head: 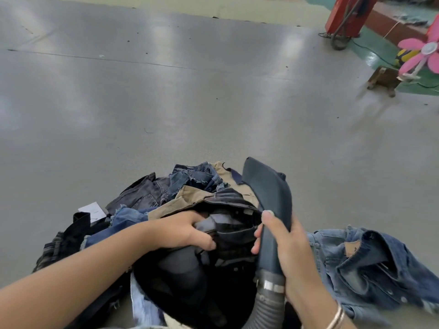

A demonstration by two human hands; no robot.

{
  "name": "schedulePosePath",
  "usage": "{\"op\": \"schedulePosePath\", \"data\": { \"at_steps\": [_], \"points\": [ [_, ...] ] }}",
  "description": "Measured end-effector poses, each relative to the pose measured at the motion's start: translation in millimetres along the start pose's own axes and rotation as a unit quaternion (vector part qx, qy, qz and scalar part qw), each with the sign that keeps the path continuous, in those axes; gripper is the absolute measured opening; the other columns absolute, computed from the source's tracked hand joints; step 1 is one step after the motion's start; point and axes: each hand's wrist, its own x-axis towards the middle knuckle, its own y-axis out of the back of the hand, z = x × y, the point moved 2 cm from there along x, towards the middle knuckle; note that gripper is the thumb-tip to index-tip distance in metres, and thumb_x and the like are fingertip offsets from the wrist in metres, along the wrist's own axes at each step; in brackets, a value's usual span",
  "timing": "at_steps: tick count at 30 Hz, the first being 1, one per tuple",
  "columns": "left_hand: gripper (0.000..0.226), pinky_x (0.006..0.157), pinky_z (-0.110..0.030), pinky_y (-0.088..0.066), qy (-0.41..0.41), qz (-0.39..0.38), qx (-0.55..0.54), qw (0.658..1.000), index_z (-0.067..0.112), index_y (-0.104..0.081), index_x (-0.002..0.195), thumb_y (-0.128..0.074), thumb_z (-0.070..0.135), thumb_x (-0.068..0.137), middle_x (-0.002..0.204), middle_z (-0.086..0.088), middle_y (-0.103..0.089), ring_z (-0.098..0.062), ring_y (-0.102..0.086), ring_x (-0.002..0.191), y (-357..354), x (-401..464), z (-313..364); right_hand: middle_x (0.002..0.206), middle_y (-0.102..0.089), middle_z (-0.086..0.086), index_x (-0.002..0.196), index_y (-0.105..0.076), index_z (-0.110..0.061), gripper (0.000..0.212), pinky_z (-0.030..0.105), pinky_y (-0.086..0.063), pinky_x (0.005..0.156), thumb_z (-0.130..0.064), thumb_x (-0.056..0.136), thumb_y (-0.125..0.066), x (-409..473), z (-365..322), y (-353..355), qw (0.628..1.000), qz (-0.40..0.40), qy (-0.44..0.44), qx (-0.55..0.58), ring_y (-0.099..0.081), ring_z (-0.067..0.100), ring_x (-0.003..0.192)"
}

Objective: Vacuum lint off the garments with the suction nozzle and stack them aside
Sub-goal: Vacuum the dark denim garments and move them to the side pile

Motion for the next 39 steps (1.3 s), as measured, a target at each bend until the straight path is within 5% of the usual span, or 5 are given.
{"op": "schedulePosePath", "data": {
  "at_steps": [9,15,20,28,39],
  "points": [
    [0.048,0.102,-0.041,-0.040,-0.134,-0.062,-0.520,0.841,-0.014,-0.045,0.132,-0.055,0.017,0.096,0.139,-0.033,-0.044,-0.041,-0.045,0.128,0.1,-75.1,7.2,0.060,-0.059,0.006,0.086,-0.054,-0.013,0.012,0.030,-0.047,0.043,-0.023,0.091,-0.059,22.6,-30.3,27.5,0.995,0.063,0.055,0.048,-0.055,0.020,0.043],
    [0.046,0.102,-0.030,-0.038,0.042,0.027,-0.321,0.946,-0.015,-0.037,0.136,-0.045,0.011,0.100,0.133,-0.030,-0.051,-0.033,-0.051,0.125,-12.8,-95.4,3.1,0.063,-0.059,0.008,0.092,-0.054,-0.012,0.012,0.031,-0.047,0.046,-0.023,0.091,-0.060,20.2,-25.5,18.0,0.996,0.041,0.075,0.021,-0.055,0.020,0.044],
    [0.054,0.069,-0.032,-0.057,-0.020,-0.034,-0.451,0.892,-0.001,-0.075,0.090,-0.092,0.021,0.044,0.091,-0.021,-0.072,-0.030,-0.071,0.078,-10.3,-81.9,-2.3,0.062,-0.060,0.006,0.094,-0.056,-0.015,0.013,0.032,-0.049,0.046,-0.025,0.089,-0.062,20.1,-27.5,17.9,0.997,0.032,0.071,-0.012,-0.059,0.022,0.045],
    [0.045,0.075,-0.036,-0.058,-0.151,0.205,-0.573,0.779,0.000,-0.060,0.115,-0.060,-0.011,0.072,0.111,-0.021,-0.068,-0.035,-0.068,0.099,-20.4,-73.2,-21.4,0.062,-0.061,0.011,0.094,-0.060,-0.017,0.036,0.031,-0.052,0.045,-0.040,0.068,-0.069,-16.4,-36.6,10.6,0.998,-0.052,0.013,-0.037,-0.059,0.029,0.047],
    [0.044,0.074,-0.027,-0.057,-0.184,0.294,-0.488,0.800,0.001,-0.059,0.111,-0.038,-0.025,0.083,0.101,-0.011,-0.073,-0.022,-0.069,0.094,-9.0,-51.7,-18.8,0.090,-0.070,-0.020,0.109,-0.051,-0.056,0.041,0.003,-0.042,0.062,-0.044,0.076,-0.071,-46.4,-28.2,-8.1,0.945,-0.216,0.023,-0.243,-0.066,-0.005,0.079]
  ]
}}
